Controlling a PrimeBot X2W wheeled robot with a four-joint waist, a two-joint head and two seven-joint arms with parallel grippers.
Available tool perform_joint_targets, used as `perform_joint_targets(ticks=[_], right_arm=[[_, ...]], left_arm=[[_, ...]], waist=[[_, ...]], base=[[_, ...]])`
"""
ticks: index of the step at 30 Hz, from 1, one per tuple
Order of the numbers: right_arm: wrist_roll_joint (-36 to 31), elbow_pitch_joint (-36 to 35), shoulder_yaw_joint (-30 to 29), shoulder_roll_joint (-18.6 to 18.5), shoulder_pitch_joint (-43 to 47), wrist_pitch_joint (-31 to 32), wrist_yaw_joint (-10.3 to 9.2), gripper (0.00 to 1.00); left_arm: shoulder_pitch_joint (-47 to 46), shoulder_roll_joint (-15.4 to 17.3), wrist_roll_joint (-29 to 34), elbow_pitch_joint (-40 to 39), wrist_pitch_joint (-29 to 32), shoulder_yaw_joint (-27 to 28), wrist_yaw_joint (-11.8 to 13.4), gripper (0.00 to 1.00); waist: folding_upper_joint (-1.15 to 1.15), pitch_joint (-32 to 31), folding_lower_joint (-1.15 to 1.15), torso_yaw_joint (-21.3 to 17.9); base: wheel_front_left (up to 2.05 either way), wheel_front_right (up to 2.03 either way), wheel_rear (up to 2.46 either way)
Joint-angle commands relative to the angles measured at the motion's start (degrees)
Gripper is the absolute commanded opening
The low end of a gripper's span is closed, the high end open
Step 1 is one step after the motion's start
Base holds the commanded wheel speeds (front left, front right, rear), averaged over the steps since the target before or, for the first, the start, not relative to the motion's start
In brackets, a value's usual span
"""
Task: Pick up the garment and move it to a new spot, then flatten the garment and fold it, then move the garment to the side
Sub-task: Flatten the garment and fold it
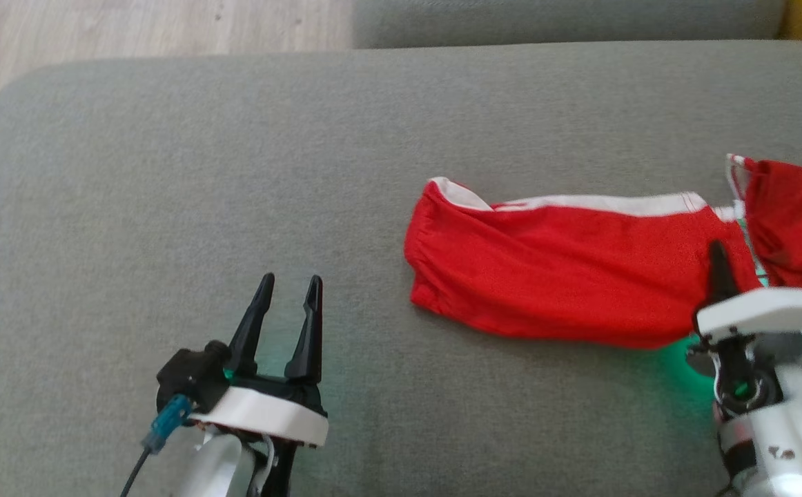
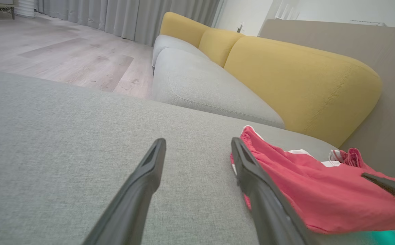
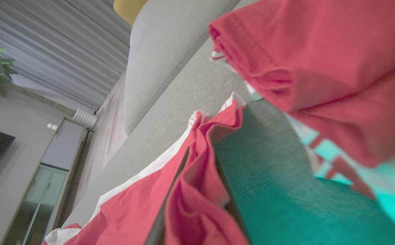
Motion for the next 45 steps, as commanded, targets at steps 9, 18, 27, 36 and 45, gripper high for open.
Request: perform_joint_targets(ticks=[9, 18, 27, 36, 45], right_arm=[[-5.7, -2.0, 1.3, 2.5, -0.7, -8.0, 0.43, 0.00], [-6.6, -5.7, 10.2, 4.1, -3.7, -12.1, 0.43, 0.00], [2.7, -7.7, 24.0, 4.2, -4.6, -14.0, 0.43, 0.00], [6.9, -3.5, 33.5, 4.2, -7.0, -15.6, 0.43, 0.00], [9.0, 2.6, 39.1, 4.2, -9.2, -16.5, 0.43, 0.00]], left_arm=[[0.1, 0.4, 0.8, -1.1, -0.4, 1.8, 0.1, 1.00], [0.7, 0.4, 1.4, -0.5, -0.4, 1.7, 0.1, 1.00], [2.2, 0.4, 0.8, -0.1, -0.4, 1.6, 0.1, 1.00], [2.4, 0.4, 0.4, -0.2, -0.4, 1.4, 0.1, 1.00], [2.2, 0.4, 0.2, -0.2, -0.4, 1.9, 0.1, 1.00]], waist=[[0.00, -1.8, 0.01, -2.4], [0.00, -3.9, 0.01, -0.8], [0.00, -5.7, 0.01, 3.3], [0.00, -5.3, 0.01, 7.1], [0.00, -4.5, 0.01, 8.3]], base=[[0.00, 0.00, 0.00], [0.00, 0.00, 0.00], [0.00, 0.00, 0.00], [0.00, 0.00, 0.00], [0.00, 0.00, 0.00]])
